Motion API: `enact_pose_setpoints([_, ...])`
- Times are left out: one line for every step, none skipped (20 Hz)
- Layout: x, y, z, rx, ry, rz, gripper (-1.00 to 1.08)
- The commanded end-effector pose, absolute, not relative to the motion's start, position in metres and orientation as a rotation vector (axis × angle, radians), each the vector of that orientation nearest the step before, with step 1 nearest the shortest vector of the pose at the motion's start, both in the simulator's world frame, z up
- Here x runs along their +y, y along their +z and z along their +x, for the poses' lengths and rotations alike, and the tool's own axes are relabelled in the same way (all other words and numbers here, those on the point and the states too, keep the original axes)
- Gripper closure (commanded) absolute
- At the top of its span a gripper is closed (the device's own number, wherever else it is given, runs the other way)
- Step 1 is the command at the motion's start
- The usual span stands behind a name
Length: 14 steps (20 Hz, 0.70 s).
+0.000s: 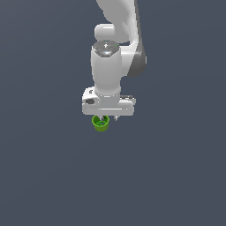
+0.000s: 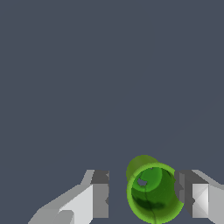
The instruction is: Pick up the object and move it to a goal position.
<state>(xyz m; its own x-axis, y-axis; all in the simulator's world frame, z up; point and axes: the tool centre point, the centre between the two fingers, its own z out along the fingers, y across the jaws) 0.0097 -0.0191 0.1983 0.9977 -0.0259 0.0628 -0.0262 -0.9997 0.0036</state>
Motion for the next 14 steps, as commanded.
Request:
enact_pose_setpoints([-0.019, 0.197, 0.009, -0.047, 0.099, 3.133, -0.2])
enact_pose_setpoints([-0.02, 0.195, 0.008, -0.053, 0.101, 3.13, -0.2])
enact_pose_setpoints([-0.02, 0.194, 0.008, -0.06, 0.103, 3.127, -0.2])
enact_pose_setpoints([-0.02, 0.192, 0.007, -0.067, 0.105, 3.124, -0.2])
enact_pose_setpoints([-0.021, 0.19, 0.006, -0.077, 0.107, 3.12, -0.2])
enact_pose_setpoints([-0.021, 0.188, 0.005, -0.087, 0.11, 3.116, -0.2])
enact_pose_setpoints([-0.021, 0.185, 0.004, -0.098, 0.114, 3.11, -0.2])
enact_pose_setpoints([-0.022, 0.182, 0.002, -0.111, 0.117, 3.105, -0.2])
enact_pose_setpoints([-0.022, 0.179, 0.0, -0.125, 0.122, 3.099, -0.2])
enact_pose_setpoints([-0.023, 0.175, -0.001, -0.139, 0.127, 3.092, -0.2])
enact_pose_setpoints([-0.024, 0.172, -0.003, -0.155, 0.132, 3.086, -0.2])
enact_pose_setpoints([-0.024, 0.168, -0.006, -0.172, 0.138, 3.078, -0.2])
enact_pose_setpoints([-0.025, 0.163, -0.008, -0.189, 0.145, 3.071, -0.2])
enact_pose_setpoints([-0.025, 0.159, -0.011, -0.208, 0.152, 3.063, -0.2])
